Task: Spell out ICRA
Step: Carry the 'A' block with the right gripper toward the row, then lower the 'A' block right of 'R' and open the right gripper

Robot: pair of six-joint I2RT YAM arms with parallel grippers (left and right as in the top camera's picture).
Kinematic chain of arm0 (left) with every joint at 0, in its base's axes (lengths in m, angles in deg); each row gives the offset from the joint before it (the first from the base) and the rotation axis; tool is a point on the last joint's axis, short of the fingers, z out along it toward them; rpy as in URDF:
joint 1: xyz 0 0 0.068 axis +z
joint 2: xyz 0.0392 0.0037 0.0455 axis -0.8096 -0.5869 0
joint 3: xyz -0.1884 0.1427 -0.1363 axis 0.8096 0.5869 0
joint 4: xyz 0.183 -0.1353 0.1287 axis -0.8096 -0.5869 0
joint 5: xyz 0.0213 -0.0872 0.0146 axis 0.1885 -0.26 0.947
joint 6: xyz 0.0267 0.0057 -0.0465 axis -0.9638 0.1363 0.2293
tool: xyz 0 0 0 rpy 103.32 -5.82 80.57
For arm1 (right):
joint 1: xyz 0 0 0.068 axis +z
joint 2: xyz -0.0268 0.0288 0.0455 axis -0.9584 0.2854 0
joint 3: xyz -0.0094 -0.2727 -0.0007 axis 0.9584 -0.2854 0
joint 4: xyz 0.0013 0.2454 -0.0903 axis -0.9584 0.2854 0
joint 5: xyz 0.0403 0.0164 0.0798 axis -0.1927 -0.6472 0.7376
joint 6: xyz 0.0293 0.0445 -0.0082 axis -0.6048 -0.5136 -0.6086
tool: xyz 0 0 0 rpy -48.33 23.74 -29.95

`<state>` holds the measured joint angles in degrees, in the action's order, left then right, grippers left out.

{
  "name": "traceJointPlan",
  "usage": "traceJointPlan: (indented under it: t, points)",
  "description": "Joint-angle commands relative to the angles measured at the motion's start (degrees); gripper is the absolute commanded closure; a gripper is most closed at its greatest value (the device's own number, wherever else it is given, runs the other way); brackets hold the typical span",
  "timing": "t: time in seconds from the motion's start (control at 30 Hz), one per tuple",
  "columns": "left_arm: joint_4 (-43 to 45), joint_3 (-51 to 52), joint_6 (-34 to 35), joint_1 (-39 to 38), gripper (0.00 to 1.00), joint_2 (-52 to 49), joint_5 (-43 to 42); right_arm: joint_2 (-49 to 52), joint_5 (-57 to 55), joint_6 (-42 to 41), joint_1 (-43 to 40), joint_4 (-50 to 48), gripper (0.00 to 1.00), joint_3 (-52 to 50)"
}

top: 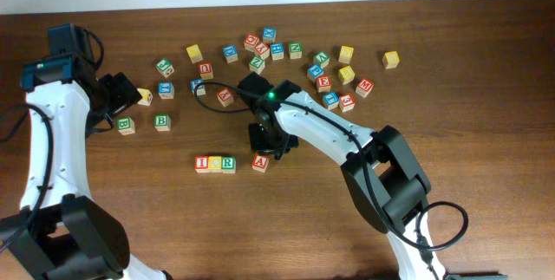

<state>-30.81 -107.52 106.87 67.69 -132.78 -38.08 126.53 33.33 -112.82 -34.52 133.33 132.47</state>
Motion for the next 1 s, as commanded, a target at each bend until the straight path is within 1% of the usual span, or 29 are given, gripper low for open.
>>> traceJointPlan:
  t: [0.0, 0.1, 0.23, 0.33, 0.37, 0.4, 0.43, 0.63, 0.8, 0.83, 0.87, 0.9, 0.97]
  points:
    - [-0.1, -0.8, 0.7, 0.2, 0.01, 0.0, -0.1, 0.6, -4.1, -0.3, 0.5, -0.4, 0.75, -0.3]
    - [-0.1, -0.8, 0.7, 0.2, 0.01, 0.0, -0.1, 0.6, -7.9, -0.3, 0.3, -0.4, 0.75, -0.3]
    - [-0.1, -0.8, 0.7, 0.2, 0.01, 0.0, -0.1, 0.6, -8.1, -0.3, -0.7, 0.8, 0.76, -0.3]
    - [-0.1, -0.8, 0.7, 0.2, 0.01, 0.0, -0.1, 0.6, -8.1, -0.7, -1.0, 3.7, 0.87, -0.3]
    - [-0.1, -0.8, 0.7, 0.2, 0.01, 0.0, -0.1, 0.6, -8.1, -0.7, -1.0, 4.6, 0.92, -0.3]
    - [-0.1, -0.8, 0.7, 0.2, 0.01, 0.0, -0.1, 0.6, -7.9, -0.7, -1.0, 5.1, 0.95, -0.3]
    - [-0.1, -0.8, 0.7, 0.2, 0.01, 0.0, -0.1, 0.6, -7.6, -0.7, -1.0, 5.7, 0.96, -0.3]
    - [-0.1, -0.8, 0.7, 0.2, 0.01, 0.0, -0.1, 0.6, 0.7, -0.7, -1.0, 7.2, 0.96, -0.3]
    - [-0.1, -0.8, 0.7, 0.2, 0.01, 0.0, -0.1, 0.6, 4.1, -0.7, -1.0, 7.1, 0.96, -0.3]
    - [-0.1, -0.8, 0.7, 0.2, 0.01, 0.0, -0.1, 0.6, 4.8, -0.7, -1.0, 7.2, 0.95, -0.3]
    - [-0.1, -0.8, 0.7, 0.2, 0.01, 0.0, -0.1, 0.6, 5.5, -0.6, -1.0, 7.2, 0.87, -0.3]
    - [-0.1, -0.8, 0.7, 0.2, 0.01, 0.0, -0.1, 0.6, 6.1, -0.2, -1.0, 7.1, 0.85, -0.3]
    - [-0.1, -0.8, 0.7, 0.2, 0.01, 0.0, -0.1, 0.6, 6.4, -0.2, -0.9, 7.2, 0.86, -0.3]
